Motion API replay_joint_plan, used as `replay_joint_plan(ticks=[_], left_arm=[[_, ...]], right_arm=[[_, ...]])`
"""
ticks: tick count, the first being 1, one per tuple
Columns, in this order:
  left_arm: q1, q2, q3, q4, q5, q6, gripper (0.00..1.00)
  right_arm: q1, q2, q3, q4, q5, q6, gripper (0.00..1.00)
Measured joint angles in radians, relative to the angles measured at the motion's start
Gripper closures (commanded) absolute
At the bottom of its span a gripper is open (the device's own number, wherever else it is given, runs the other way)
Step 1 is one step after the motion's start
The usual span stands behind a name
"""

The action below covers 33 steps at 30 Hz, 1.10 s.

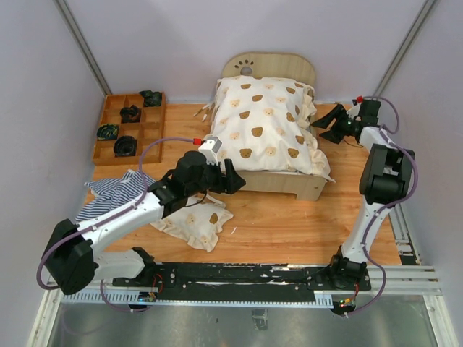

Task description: Set up the pet bed

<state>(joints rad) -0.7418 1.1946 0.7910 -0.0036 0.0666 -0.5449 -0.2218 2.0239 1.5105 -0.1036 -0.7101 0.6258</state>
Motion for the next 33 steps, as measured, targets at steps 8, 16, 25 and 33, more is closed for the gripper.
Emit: replay_joint_plan(ticks=[8, 16, 25, 33], left_arm=[[0.000, 0.026, 0.000, 0.001, 0.014, 0.005, 0.23], [0.000, 0.058, -0.015, 0.009, -0.019, 0.011, 0.24], [0.000, 0.070, -0.087, 0.036, -0.118, -0.005, 0.26], [0.004, 0.014, -0.166, 0.053, -0.211, -0.027, 0.26]], right_arm=[[-0.003, 0.231, 0.154, 0.153, -0.191, 0.145, 0.37], [-0.004, 0.347, 0.167, 0.448, -0.356, 0.371, 0.78], [-0.006, 0.334, 0.037, 0.740, -0.330, 0.541, 1.00], [0.002, 0.192, -0.116, 0.748, -0.185, 0.486, 1.00]])
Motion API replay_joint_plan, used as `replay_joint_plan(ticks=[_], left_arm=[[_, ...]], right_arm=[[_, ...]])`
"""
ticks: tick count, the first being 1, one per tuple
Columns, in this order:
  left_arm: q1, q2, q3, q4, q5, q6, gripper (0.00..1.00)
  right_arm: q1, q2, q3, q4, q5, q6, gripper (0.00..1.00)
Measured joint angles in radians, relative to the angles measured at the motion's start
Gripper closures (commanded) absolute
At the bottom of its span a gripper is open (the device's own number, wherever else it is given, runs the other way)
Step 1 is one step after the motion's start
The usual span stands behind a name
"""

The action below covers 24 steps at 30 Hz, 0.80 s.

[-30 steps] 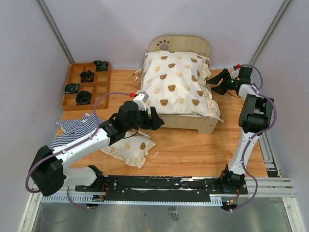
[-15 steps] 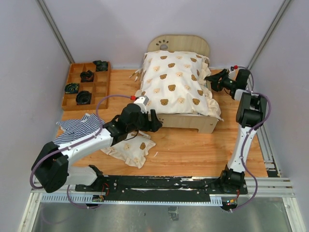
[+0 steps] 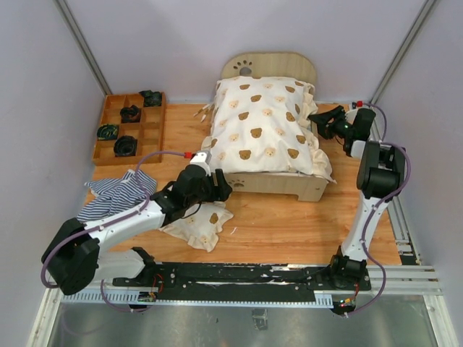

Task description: Set up the pet bed

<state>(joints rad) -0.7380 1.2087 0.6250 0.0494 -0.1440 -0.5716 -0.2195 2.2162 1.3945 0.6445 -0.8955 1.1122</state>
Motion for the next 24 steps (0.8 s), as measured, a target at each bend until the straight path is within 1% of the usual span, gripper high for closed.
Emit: replay_joint_plan(ticks=[7, 11, 16, 19, 24], left_arm=[[0.032, -0.026, -0.027, 0.000, -0.021, -0.011, 0.26], [0.046, -0.021, -0.022, 0.028, -0.029, -0.008, 0.26], [0.056, 0.038, 0.017, 0.047, -0.031, 0.006, 0.26], [0.068, 0.088, 0.055, 0.050, -0.021, 0.019, 0.26], [0.072, 0.150, 0.147, -0.040, 0.029, 0.065, 0.26]], right_arm=[[-0.022, -0.218, -0.206, -0.034, 0.024, -0.038, 1.00], [-0.048, -0.266, -0.311, -0.002, 0.034, -0.036, 1.00], [-0.091, -0.320, -0.446, 0.045, 0.044, -0.047, 1.00], [-0.110, -0.401, -0.520, 0.026, 0.098, -0.075, 1.00], [-0.109, -0.493, -0.606, 0.008, 0.209, -0.138, 1.00]])
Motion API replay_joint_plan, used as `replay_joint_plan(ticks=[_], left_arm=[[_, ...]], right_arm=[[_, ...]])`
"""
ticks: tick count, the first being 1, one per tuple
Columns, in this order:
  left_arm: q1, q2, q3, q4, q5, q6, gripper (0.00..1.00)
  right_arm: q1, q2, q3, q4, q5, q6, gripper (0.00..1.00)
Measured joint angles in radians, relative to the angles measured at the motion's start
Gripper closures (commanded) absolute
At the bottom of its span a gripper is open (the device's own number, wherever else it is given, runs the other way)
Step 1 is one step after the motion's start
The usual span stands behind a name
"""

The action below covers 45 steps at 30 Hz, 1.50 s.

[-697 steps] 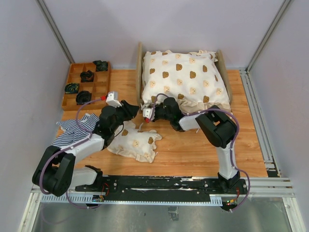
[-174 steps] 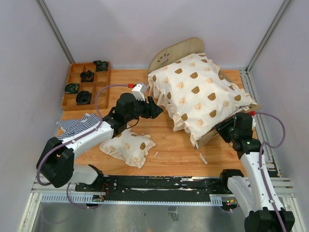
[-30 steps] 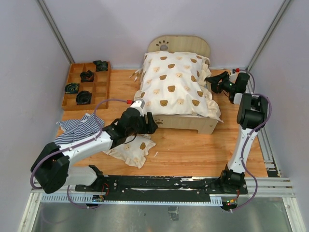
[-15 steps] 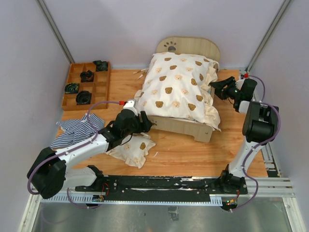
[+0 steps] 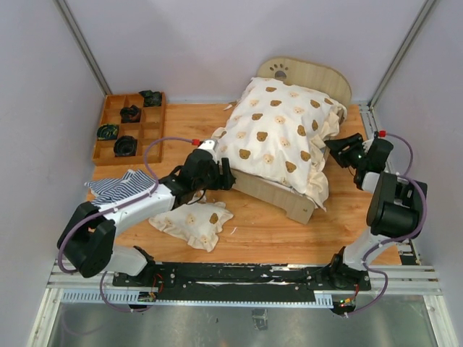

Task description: Set up the pet bed

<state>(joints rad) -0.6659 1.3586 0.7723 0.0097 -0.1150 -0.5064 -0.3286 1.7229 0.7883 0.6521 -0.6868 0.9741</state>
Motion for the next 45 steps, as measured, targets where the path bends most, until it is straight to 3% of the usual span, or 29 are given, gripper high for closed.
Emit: replay_joint_plan(ticks=[7, 14, 16, 18, 20, 24, 28, 35, 45], left_arm=[[0.020, 0.117, 0.140, -0.098, 0.109, 0.021, 0.26], [0.043, 0.139, 0.167, -0.134, 0.175, 0.005, 0.26], [0.045, 0.138, 0.166, -0.134, 0.177, 0.003, 0.25], [0.045, 0.131, 0.162, -0.132, 0.177, -0.001, 0.24], [0.045, 0.117, 0.148, -0.122, 0.167, -0.004, 0.20], [0.048, 0.053, 0.100, -0.108, 0.106, -0.002, 0.10], [0.084, -0.070, 0.043, -0.090, 0.034, -0.022, 0.04], [0.106, -0.180, 0.037, 0.021, 0.011, -0.085, 0.01], [0.088, -0.192, -0.048, 0.116, 0.138, -0.163, 0.04]], right_arm=[[-0.022, -0.232, -0.188, 0.015, 0.051, -0.037, 1.00], [-0.034, -0.340, -0.229, 0.023, 0.026, -0.032, 1.00], [-0.034, -0.352, -0.227, 0.015, 0.015, -0.039, 0.89], [-0.034, -0.356, -0.209, -0.038, 0.003, -0.061, 0.65], [-0.034, -0.356, -0.161, -0.140, 0.000, -0.093, 0.50], [-0.034, -0.357, -0.052, -0.294, 0.028, -0.168, 0.41], [-0.039, -0.357, -0.018, -0.352, 0.090, -0.181, 0.39], [-0.041, -0.193, 0.034, -0.362, 0.142, -0.116, 0.38], [-0.043, 0.150, 0.169, -0.057, -0.021, 0.071, 0.40]])
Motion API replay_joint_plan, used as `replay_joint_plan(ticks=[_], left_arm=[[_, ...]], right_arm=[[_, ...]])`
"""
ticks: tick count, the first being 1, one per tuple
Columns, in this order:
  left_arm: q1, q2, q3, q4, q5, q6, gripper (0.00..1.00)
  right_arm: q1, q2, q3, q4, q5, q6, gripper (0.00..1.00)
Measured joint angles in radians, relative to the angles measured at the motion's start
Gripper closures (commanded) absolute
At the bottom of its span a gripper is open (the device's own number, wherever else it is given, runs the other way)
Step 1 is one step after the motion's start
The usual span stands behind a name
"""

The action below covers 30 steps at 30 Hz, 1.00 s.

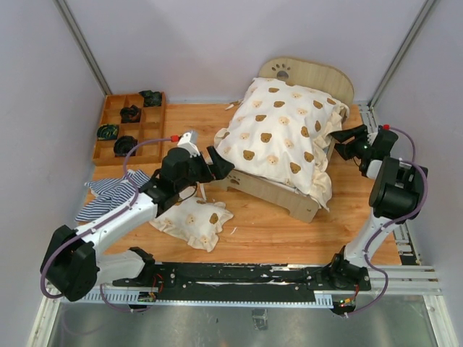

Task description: Set up the pet bed

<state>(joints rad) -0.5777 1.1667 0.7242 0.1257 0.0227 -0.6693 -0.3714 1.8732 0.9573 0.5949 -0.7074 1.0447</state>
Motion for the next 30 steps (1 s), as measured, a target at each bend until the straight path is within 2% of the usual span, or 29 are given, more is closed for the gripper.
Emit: replay_joint_plan(ticks=[4, 12, 14, 20, 30], left_arm=[[-0.040, 0.010, -0.024, 0.035, 0.025, -0.037, 0.06], [-0.092, 0.120, -0.024, 0.120, 0.062, -0.076, 0.11], [-0.093, 0.153, -0.024, 0.120, 0.065, -0.076, 0.11], [-0.095, 0.187, -0.024, 0.126, 0.056, -0.075, 0.11], [-0.092, 0.175, -0.030, 0.122, -0.039, -0.065, 0.12]], right_arm=[[0.000, 0.085, 0.057, 0.097, -0.060, 0.042, 0.51], [-0.011, 0.194, 0.056, 0.365, -0.131, 0.187, 0.83], [-0.014, 0.206, 0.042, 0.427, -0.129, 0.223, 0.88], [-0.014, 0.174, -0.024, 0.482, -0.086, 0.254, 0.89], [0.014, 0.015, -0.158, 0.409, 0.038, 0.208, 0.92]])
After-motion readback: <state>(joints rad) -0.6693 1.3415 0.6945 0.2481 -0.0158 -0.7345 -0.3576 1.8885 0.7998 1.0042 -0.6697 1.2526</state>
